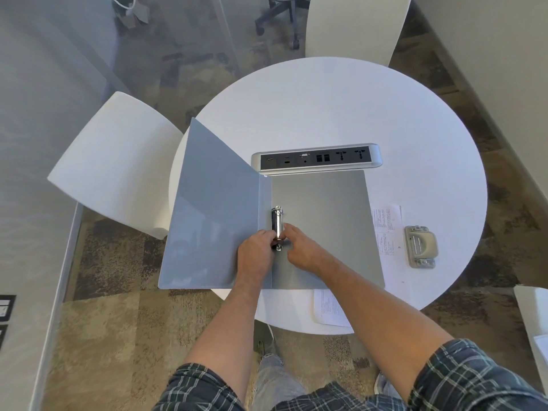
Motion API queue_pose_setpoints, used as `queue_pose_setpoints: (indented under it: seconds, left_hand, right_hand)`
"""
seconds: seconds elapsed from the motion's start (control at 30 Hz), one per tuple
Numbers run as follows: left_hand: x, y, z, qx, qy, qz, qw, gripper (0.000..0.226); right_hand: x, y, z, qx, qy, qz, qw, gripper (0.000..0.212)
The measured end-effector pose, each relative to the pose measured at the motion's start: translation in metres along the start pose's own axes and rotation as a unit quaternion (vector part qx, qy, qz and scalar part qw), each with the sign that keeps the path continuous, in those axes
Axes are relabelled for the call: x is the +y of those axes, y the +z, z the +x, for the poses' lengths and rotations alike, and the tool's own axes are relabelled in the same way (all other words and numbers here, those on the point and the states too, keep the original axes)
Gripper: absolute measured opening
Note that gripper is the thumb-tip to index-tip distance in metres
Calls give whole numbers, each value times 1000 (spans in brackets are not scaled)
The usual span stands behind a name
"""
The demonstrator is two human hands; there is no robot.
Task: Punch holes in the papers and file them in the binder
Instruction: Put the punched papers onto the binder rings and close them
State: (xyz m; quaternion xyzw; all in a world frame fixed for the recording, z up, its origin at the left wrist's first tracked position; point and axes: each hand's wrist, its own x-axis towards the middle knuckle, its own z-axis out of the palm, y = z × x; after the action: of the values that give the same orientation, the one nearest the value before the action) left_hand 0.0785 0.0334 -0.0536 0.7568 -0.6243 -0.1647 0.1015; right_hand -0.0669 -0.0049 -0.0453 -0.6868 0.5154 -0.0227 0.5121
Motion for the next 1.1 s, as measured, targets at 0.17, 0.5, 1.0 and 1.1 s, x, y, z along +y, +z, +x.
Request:
queue_pose_setpoints:
  seconds: [0.17, 0.5, 1.0, 1.1]
  left_hand:
    - [-1, -2, -3, -7, -16, -20, 1000, 16]
    - [0, 0, -10, 18, -25, -60, 998, 18]
    - [36, 7, -47, 77, 28, -42, 996, 44]
    - [51, 14, -61, 54, 45, -39, 997, 46]
  right_hand:
    - [-3, 2, -4, 20, 2, 21, 1000, 45]
    - [-9, -1, -5, 35, 11, 32, 999, 41]
    - [78, -36, -80, 281, 36, 73, 956, 38]
    - [111, -49, -121, 404, 121, 34, 906, 32]
